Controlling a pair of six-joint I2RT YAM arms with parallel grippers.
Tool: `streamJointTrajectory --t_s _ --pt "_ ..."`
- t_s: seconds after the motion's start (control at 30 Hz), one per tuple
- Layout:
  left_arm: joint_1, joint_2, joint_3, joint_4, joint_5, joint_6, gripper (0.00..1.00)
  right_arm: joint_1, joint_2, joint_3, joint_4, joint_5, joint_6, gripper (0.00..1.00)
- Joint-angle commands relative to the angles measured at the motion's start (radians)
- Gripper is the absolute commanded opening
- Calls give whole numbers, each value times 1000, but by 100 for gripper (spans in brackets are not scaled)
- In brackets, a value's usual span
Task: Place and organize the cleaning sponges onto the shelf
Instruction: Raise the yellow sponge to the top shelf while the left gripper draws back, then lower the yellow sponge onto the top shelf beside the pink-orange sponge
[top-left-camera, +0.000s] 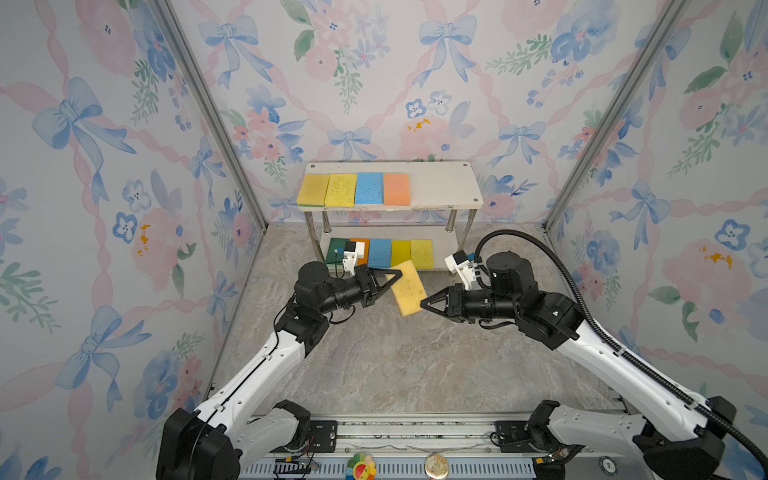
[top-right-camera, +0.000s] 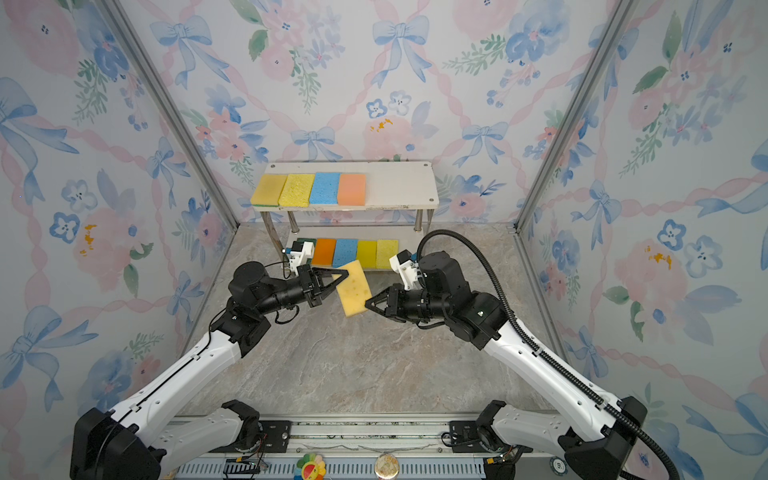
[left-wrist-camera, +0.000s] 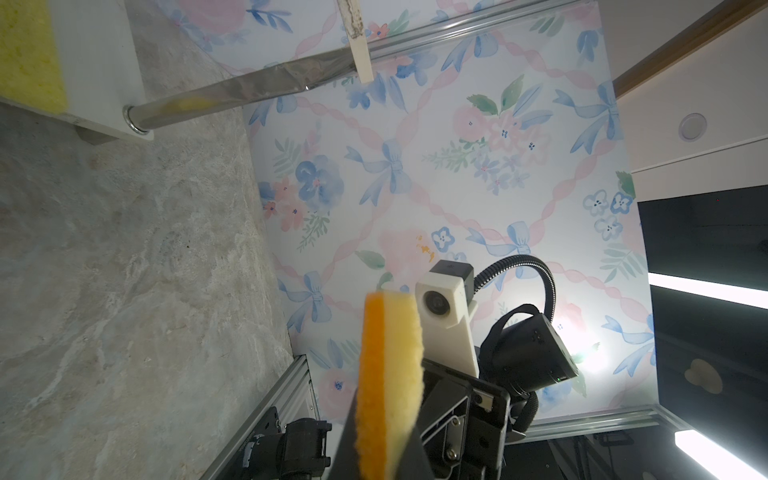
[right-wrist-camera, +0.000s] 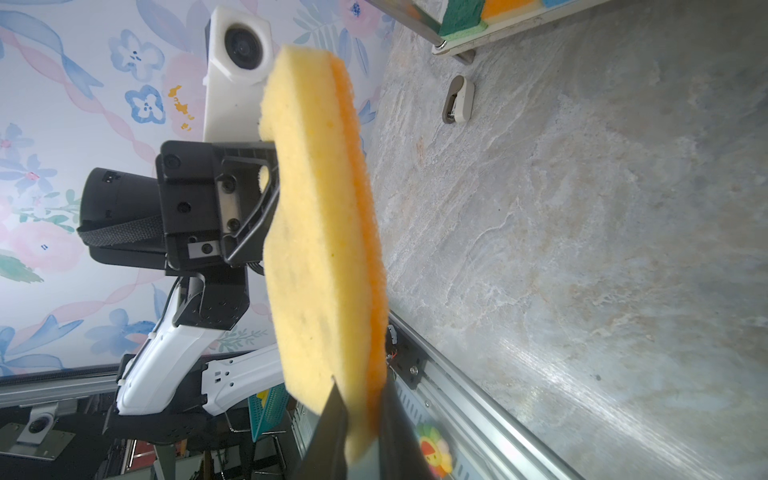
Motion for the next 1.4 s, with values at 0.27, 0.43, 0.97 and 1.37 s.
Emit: streamJointTrajectory --t_s 0.27,0.43,0.97,1.37 --pt "86 -88 -4 15 -1 48 97 -109 -74 79 -139 138 -33 5" --pt "99 -158 28 -306 -112 272 98 -206 -20 268 -258 161 -114 6" --pt "161 -391 -255 -540 -174 325 98 -349 462 834 -278 129 -110 6" --pt "170 -468 -279 -617 -172 339 98 -372 743 1100 -295 94 -76 6"
